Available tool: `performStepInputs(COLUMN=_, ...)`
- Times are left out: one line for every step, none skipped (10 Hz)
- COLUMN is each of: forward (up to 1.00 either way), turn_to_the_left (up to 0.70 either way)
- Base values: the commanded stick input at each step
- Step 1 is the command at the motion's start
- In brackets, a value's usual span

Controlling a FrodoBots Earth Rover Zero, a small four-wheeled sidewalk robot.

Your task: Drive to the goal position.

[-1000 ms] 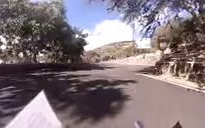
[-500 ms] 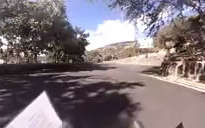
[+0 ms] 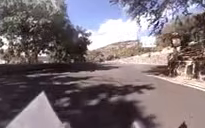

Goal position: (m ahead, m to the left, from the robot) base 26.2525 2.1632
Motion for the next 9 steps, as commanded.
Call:
performStepInputs(forward=0.70, turn_to_the_left=-0.35)
performStepInputs(forward=0.70, turn_to_the_left=-0.35)
performStepInputs(forward=0.70, turn_to_the_left=-0.35)
performStepInputs(forward=0.70, turn_to_the_left=-0.35)
performStepInputs(forward=0.70, turn_to_the_left=-0.26)
performStepInputs(forward=0.70, turn_to_the_left=0.00)
performStepInputs(forward=0.70, turn_to_the_left=0.00)
performStepInputs(forward=0.70, turn_to_the_left=0.00)
performStepInputs(forward=0.70, turn_to_the_left=0.00)
